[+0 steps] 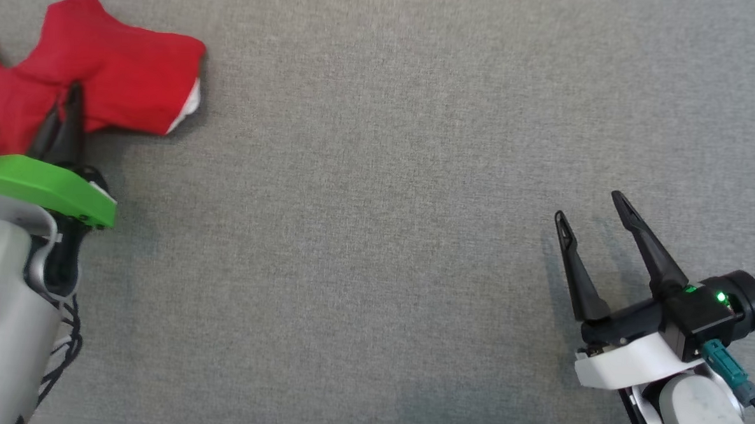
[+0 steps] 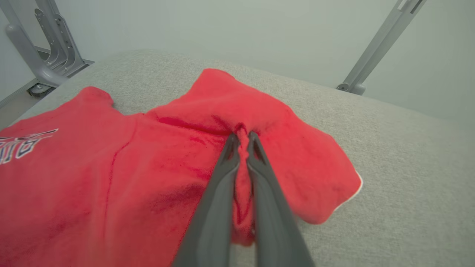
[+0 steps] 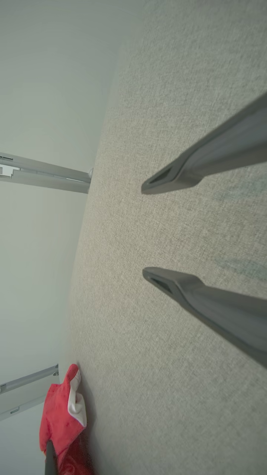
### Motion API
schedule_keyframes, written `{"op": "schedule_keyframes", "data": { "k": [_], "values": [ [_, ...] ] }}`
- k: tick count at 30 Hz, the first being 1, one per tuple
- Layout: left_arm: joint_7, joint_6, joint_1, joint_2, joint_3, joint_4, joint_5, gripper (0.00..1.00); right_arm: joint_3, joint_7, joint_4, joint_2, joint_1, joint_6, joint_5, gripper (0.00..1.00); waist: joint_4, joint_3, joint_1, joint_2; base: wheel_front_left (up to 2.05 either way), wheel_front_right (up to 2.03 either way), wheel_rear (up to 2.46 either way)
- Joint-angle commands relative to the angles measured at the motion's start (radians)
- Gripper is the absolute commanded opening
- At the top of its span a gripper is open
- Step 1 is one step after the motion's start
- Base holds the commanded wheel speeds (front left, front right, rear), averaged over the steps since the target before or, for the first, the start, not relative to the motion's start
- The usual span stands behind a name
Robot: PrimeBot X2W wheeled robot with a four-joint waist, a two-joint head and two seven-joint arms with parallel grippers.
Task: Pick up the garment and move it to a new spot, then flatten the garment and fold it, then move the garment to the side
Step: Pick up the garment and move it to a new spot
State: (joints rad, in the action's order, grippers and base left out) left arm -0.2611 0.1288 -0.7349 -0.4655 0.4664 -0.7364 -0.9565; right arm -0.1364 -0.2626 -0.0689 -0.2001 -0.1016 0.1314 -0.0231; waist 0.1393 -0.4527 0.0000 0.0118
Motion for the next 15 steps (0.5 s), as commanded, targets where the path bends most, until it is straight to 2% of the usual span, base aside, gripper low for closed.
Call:
{"op": "schedule_keyframes", "data": {
  "k": [1, 4, 5, 7, 12, 15],
  "values": [
    [-0.003, 0.003, 0.059, 0.005, 0.018, 0.112, 0.061, 0.0, 0.004, -0.003, 0.016, 0.027, 0.034, -0.001, -0.013, 1.0, -0.023, 0.117, 0.0, -0.0118, 0.0, 0.0, 0.0],
    [-0.004, 0.003, 0.123, 0.026, 0.047, 0.263, 0.113, 0.0, 0.006, -0.003, 0.033, 0.062, 0.065, -0.001, -0.021, 1.0, -0.043, 0.18, 0.0, -0.0118, 0.0, 0.0, 0.0],
    [-0.004, 0.003, 0.123, 0.026, 0.047, 0.263, 0.113, 0.0, 0.006, -0.003, 0.033, 0.062, 0.065, -0.001, -0.021, 1.0, -0.043, 0.18, 0.0, -0.0118, 0.0, 0.0, 0.0],
    [-0.004, 0.003, 0.167, 0.048, 0.086, 0.353, 0.144, 0.0, 0.006, -0.003, 0.041, 0.079, 0.083, -0.001, -0.028, 1.0, -0.061, 0.211, 0.0, -0.0118, 0.0, 0.0, 0.0],
    [0.028, -0.014, 0.237, 0.144, 0.196, 0.536, 0.177, 0.0, 0.01, -0.003, 0.048, 0.109, 0.106, -0.001, -0.039, 1.0, -0.122, 0.256, 0.0, -0.0118, 0.0, 0.0, 0.0],
    [0.076, -0.03, 0.255, 0.203, 0.264, 0.596, 0.185, 0.0, 0.006, -0.003, 0.051, 0.118, 0.108, -0.001, -0.04, 1.0, -0.165, 0.267, 0.0, -0.0118, 0.0, 0.0, 0.0]
  ]
}}
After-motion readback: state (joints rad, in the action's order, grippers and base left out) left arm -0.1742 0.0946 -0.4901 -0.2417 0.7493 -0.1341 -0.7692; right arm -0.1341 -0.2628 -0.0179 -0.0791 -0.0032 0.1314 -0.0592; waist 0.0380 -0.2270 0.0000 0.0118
